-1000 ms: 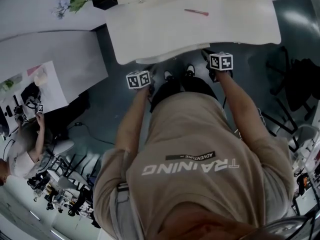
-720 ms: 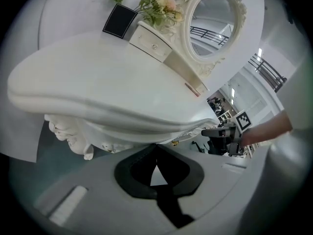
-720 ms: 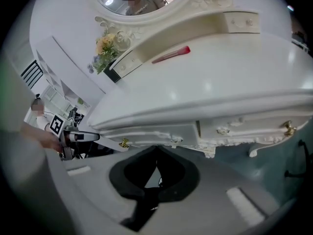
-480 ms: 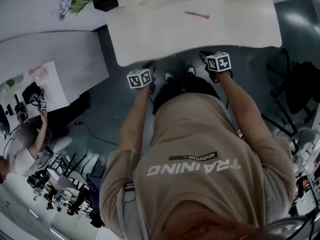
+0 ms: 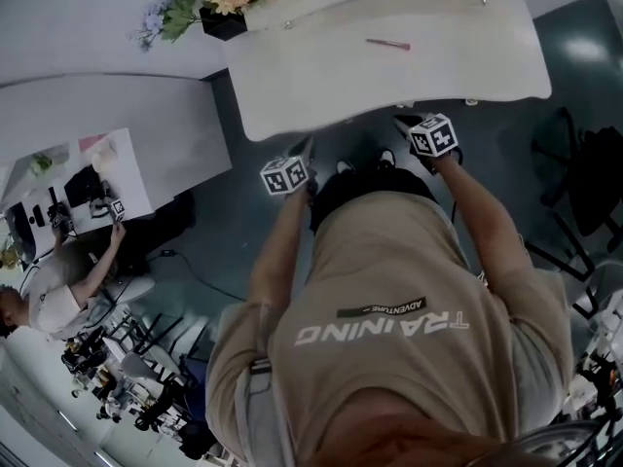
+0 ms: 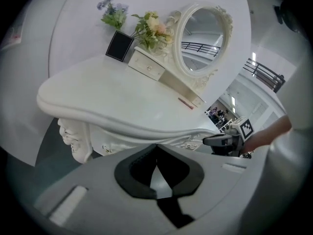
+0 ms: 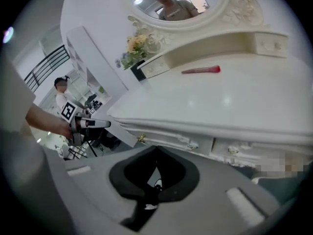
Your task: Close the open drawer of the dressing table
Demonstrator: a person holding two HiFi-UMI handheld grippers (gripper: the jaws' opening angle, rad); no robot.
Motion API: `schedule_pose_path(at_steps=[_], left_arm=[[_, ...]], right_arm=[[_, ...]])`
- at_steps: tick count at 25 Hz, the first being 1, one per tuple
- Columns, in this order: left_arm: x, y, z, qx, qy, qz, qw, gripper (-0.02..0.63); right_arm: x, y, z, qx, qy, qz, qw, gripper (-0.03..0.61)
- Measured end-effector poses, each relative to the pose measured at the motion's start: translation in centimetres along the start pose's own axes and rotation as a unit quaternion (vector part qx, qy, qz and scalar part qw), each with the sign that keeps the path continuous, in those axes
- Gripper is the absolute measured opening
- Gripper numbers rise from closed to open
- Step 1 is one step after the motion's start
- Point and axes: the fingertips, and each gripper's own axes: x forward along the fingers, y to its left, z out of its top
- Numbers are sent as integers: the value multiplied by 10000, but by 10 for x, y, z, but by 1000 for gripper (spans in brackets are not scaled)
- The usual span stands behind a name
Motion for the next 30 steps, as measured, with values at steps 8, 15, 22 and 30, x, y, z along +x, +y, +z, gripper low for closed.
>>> schedule_pose_path(at_steps=[8,15,22,30], left_arm=[[-65,-54,34,789,-623,-179,9948,6],[-136,-95,109,1825,-1695,159,9684,6],[-188,-155,180,2613,-2480,-22,9329,6],[-226,-204,246,3132,-3088,-206,8979,6]], right_arm=[[-56,86,36,-1455,-723,76,9867,2],[-122,148,117,-1275,-2030,293,9704,2],[-205,192,194,-2063,-3179,6,9254,2],[-249,217,234,-2339,-3771,-70,8961,2]])
